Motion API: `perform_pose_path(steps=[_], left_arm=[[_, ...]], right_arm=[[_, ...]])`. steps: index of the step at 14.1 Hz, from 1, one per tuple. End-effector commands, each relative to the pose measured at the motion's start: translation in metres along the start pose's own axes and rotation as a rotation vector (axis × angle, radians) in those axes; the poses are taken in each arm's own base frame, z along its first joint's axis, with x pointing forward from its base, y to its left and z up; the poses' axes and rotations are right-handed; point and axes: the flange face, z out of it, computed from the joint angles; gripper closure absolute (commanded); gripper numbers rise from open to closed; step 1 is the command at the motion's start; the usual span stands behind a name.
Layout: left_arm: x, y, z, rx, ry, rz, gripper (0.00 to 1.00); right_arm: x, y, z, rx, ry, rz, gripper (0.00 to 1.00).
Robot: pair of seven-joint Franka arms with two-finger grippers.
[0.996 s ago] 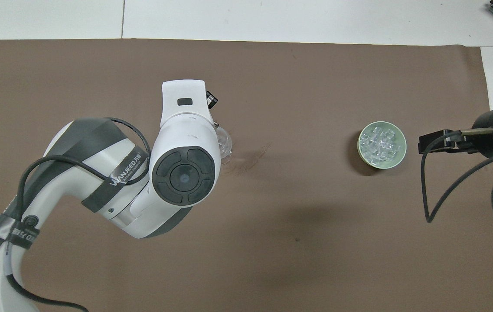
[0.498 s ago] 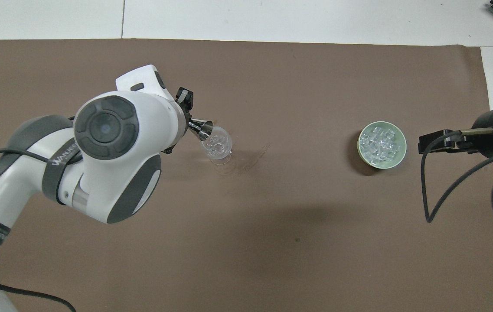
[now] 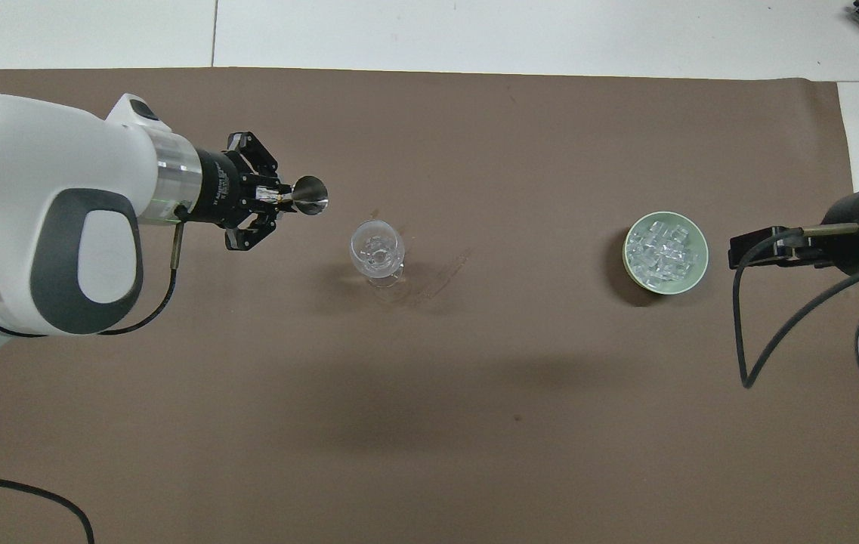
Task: Pour wine and add ice with both arms
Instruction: 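Carry the bottle back with the left gripper while the right gripper reaches the bowl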
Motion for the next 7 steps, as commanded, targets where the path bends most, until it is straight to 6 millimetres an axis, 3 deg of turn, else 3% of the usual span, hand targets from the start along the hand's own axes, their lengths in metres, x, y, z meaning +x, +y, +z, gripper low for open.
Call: perform_pose_path(steps=[1,4,7], left_arm=[[0.051,0.002,-0.011,0.004,-0.181,-0.114,1.00],[0.106,-0.003,-0.015,-0.006,-0.312,-0.200,1.00],[0.149,-0.007,-0.005,-0.009,-0.369,-0.256,1.00]], right_arm=[[0.000,0.007,0.006,0.000,0.027,0.048,0.00],[-0.002,0.013,0.013,-0.003,0.020,0.076,0.00],[0.002,0.010,0.073,-0.001,0.057,0.060,0.00]])
